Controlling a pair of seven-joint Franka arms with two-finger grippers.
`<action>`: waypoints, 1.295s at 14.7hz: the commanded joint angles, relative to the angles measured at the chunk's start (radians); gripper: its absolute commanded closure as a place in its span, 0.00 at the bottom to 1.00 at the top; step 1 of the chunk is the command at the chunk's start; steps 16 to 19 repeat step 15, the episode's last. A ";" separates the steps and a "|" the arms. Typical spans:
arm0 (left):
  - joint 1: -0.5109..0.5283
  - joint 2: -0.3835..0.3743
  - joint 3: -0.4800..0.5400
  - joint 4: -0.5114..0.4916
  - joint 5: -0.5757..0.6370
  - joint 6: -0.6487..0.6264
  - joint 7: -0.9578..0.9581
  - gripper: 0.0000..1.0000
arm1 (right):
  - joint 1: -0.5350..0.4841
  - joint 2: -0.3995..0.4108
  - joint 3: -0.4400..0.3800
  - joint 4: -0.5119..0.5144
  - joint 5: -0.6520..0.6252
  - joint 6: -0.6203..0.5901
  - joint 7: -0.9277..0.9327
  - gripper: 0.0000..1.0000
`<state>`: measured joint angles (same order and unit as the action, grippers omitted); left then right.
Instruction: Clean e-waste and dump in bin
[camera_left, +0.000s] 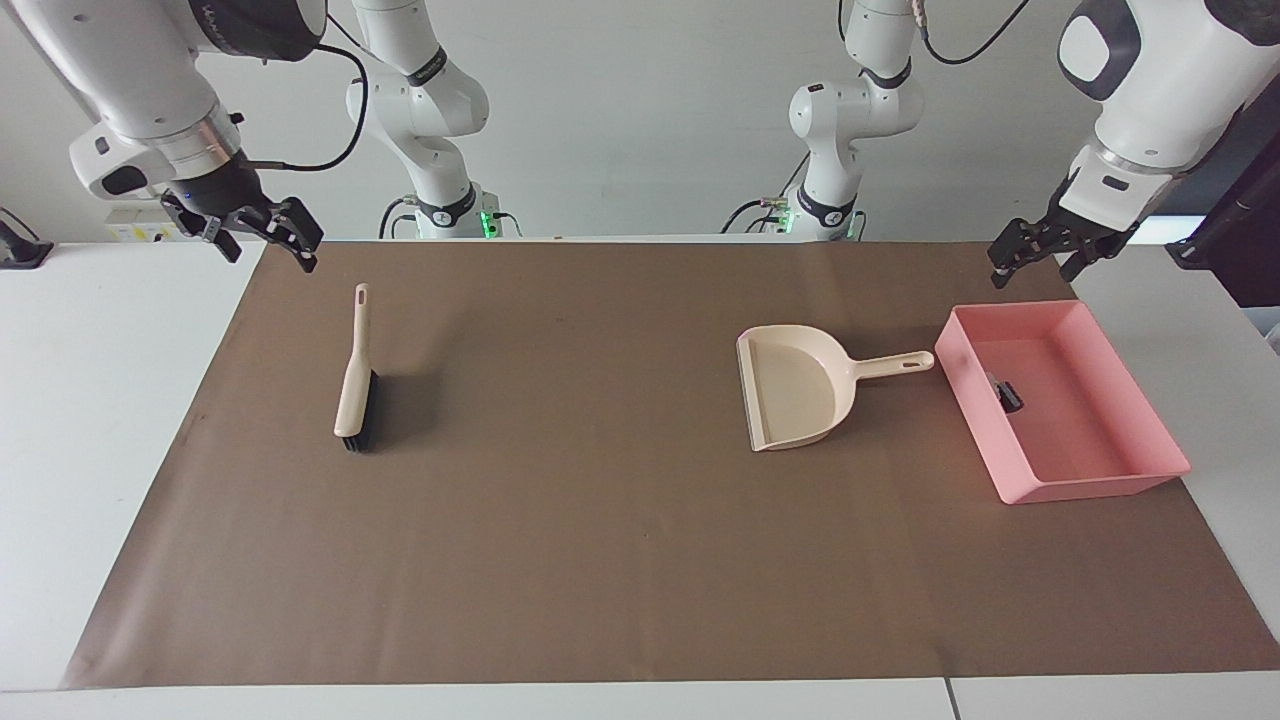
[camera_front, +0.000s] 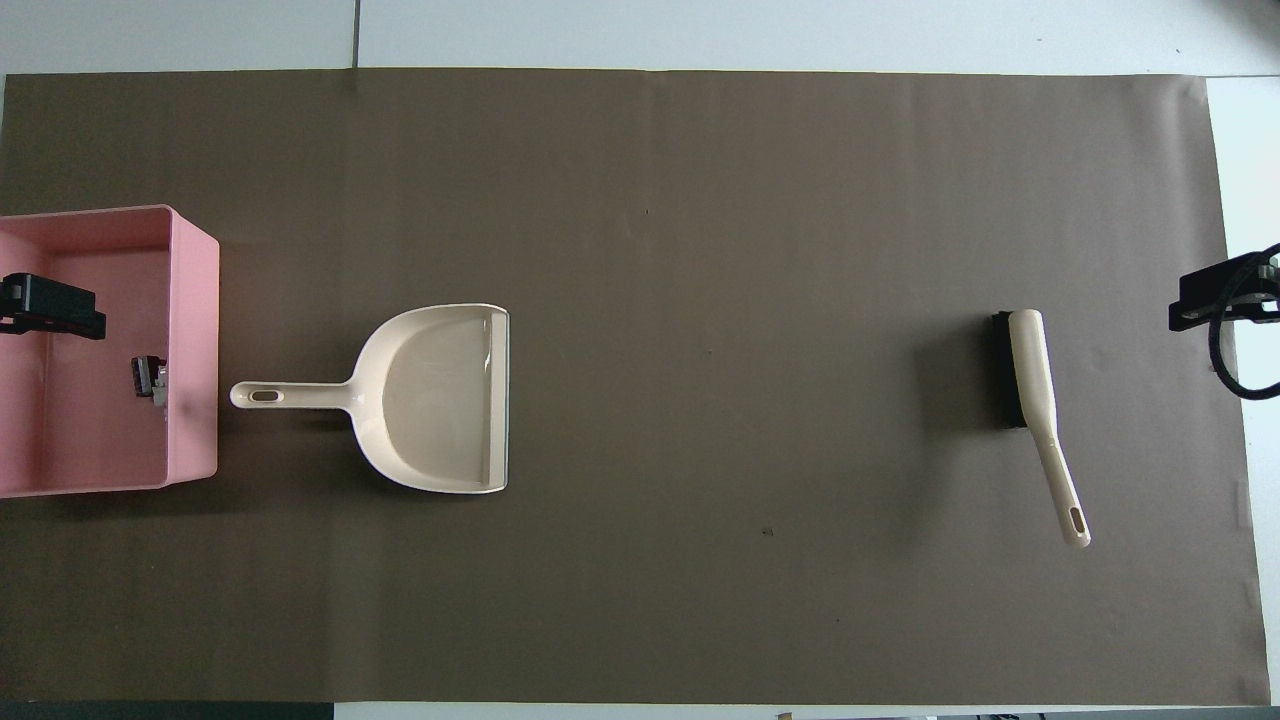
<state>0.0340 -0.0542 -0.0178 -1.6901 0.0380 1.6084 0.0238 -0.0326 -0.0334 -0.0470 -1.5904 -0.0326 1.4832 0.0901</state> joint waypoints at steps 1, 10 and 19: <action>0.003 0.011 -0.002 0.021 -0.003 -0.008 -0.011 0.02 | -0.006 -0.022 0.004 -0.022 0.005 -0.003 0.011 0.00; -0.002 0.008 -0.002 0.020 -0.001 -0.021 -0.013 0.02 | -0.007 -0.022 0.004 -0.022 0.005 -0.003 0.011 0.00; 0.004 0.005 -0.004 0.013 -0.001 -0.021 -0.005 0.02 | -0.007 -0.022 0.004 -0.022 0.005 -0.003 0.011 0.00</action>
